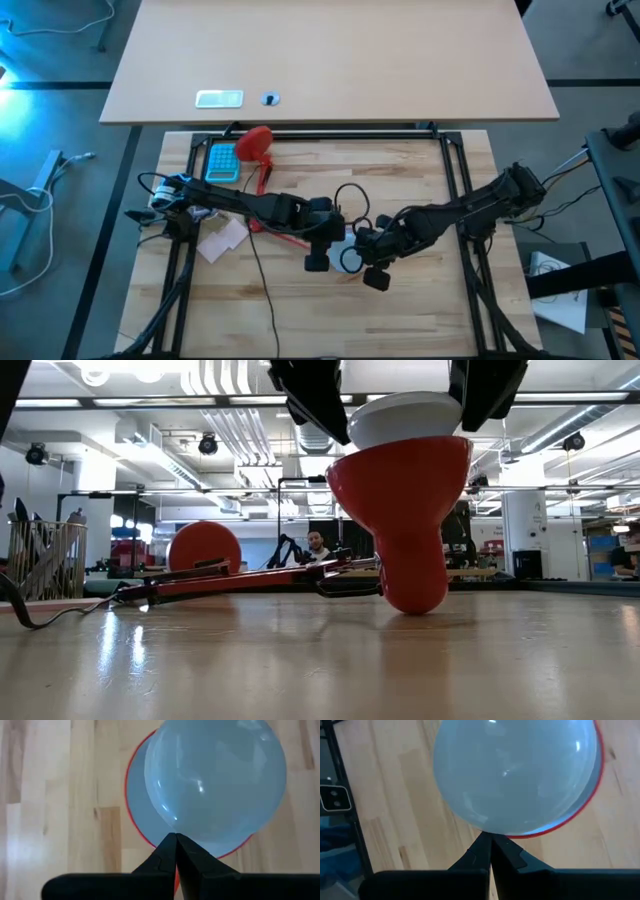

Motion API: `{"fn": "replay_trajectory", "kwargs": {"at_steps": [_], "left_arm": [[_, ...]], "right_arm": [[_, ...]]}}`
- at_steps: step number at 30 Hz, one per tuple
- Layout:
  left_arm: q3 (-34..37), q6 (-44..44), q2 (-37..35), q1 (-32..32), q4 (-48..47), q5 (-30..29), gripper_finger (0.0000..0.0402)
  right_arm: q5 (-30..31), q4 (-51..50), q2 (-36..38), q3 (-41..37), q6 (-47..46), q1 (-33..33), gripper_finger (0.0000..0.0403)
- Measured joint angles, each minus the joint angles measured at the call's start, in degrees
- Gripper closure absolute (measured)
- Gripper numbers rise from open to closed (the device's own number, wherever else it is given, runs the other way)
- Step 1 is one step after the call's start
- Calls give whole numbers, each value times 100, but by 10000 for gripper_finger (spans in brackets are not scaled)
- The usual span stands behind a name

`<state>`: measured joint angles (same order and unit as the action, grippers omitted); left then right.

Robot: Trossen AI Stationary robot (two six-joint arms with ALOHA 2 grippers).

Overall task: Screw lightbulb
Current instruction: Remove the light bulb from the lamp

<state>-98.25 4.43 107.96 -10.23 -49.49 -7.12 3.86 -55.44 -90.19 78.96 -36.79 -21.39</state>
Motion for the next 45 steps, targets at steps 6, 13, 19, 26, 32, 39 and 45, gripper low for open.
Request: {"fn": "replay_trajectory", "kwargs": {"at_steps": [6,13,19,26,32,39,45], "left_arm": [[-31,-27,0,-210,-97,33,401],[-31,106,-2,-554,-86,108,401],[-39,253,-28,-559,-346,43,401],[-26,29,-28,-291,-488,-202,401],[-1,-142,-28,-20,41,-286,401],[10,118,-28,-88,13,-306,401],[-42,567,-28,-391,-11,189,401]], "right_arm": [[47,-126,-64,0,156,90,403],[117,-275,17,48,371,401,403],[72,-312,89,98,369,381,403],[-334,-141,72,107,-26,70,403],[-375,156,56,105,-56,-8,403],[-240,-60,52,101,182,192,403],[-55,-523,80,94,592,457,403]]}}
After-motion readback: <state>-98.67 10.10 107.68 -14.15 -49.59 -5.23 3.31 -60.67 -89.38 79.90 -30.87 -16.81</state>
